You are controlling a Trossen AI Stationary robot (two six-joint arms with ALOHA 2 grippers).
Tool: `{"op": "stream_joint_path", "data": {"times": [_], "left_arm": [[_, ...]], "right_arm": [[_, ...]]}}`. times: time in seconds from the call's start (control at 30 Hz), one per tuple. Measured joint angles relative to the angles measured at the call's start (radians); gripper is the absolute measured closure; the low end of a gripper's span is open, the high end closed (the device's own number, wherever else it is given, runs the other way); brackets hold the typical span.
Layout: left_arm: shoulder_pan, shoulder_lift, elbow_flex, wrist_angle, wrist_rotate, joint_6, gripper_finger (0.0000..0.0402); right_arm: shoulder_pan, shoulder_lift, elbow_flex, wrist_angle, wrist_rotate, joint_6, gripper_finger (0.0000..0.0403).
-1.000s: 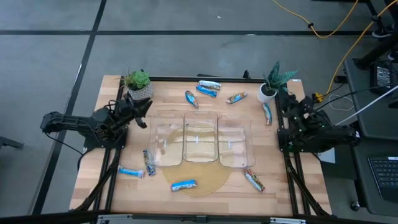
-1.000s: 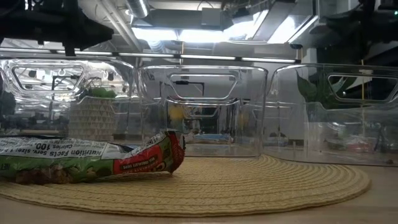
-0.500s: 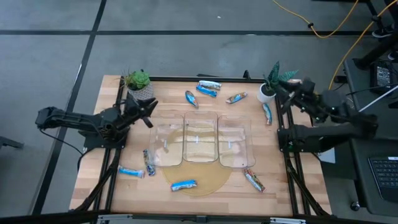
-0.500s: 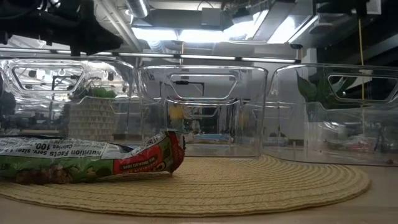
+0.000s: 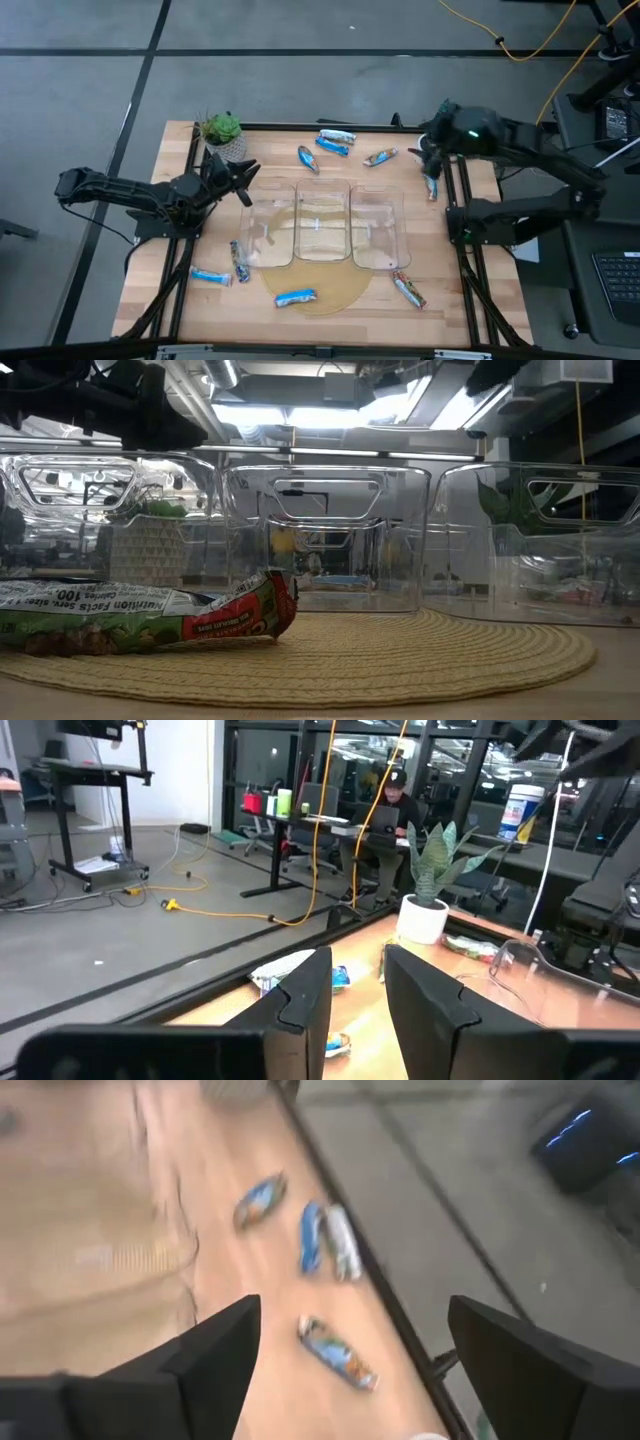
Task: Pick and place Granola Bars by type
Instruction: Put the yellow granola bar into the right transparent bin
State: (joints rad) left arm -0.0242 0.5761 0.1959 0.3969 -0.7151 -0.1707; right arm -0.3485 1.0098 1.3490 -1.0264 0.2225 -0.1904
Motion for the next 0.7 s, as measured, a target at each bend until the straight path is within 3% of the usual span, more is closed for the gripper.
{"op": "stream_joint_path", "data": {"times": [0.33,0.7], "left_arm": [[0.0,0.005,0.0,0.0,0.063,-0.008,0.0313],[0.0,0.005,0.0,-0.005,0.082,-0.045,0.0313]], "right_arm": [[-0.29,0.256,0.004,-0.072,-0.243,-0.265,0.0095],[-0.386,0.468,0.004,-0.054,-0.357,-0.503,0.0096]]}}
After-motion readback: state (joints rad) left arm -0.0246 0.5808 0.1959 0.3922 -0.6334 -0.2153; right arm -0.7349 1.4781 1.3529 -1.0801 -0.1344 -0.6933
